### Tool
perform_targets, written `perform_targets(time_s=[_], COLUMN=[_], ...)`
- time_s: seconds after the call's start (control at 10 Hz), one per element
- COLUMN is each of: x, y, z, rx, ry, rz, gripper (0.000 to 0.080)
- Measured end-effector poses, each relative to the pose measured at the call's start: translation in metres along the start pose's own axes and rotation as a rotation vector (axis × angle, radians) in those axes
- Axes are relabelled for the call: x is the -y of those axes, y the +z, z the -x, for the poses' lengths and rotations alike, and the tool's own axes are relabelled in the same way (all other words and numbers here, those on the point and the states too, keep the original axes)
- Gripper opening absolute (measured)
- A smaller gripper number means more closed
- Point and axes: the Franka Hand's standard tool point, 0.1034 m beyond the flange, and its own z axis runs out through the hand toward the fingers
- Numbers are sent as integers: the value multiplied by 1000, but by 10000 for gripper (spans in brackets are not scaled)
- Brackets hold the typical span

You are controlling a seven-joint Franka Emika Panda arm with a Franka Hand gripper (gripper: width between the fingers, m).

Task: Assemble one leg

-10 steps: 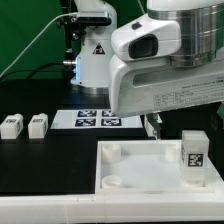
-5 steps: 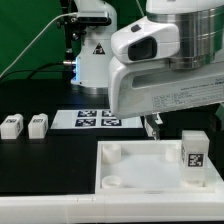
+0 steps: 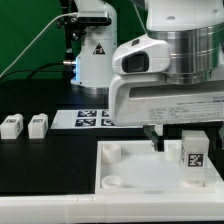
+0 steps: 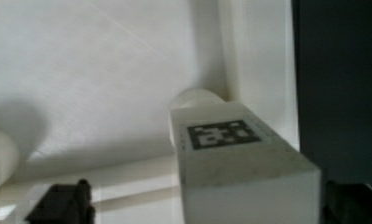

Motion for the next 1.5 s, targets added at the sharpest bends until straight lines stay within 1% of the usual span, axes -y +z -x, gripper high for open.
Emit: perform_targets(time_s=[0.1, 0.2, 0.3, 0.4, 0.5, 0.8, 1.1, 1.2, 1.3, 1.4, 1.5], x=[1, 0, 0, 0, 1, 1, 4, 2, 1, 2, 2], y=[0, 0, 0, 0, 0, 0, 1, 2, 3, 3, 3], z=[0, -1, 0, 0, 0, 0, -3, -3, -2, -2, -2], rx=[-3, -3, -3, -3, -1, -1, -37, -48, -52, -51, -53], ry=[-1, 0, 38, 39, 191, 542, 1087, 1385, 1426, 1393, 1333], rz=[0, 0, -1, 0, -5, -5, -15, -73, -100, -98, -96], gripper=[649, 620, 441, 441, 290, 291, 291, 293, 293, 304, 481])
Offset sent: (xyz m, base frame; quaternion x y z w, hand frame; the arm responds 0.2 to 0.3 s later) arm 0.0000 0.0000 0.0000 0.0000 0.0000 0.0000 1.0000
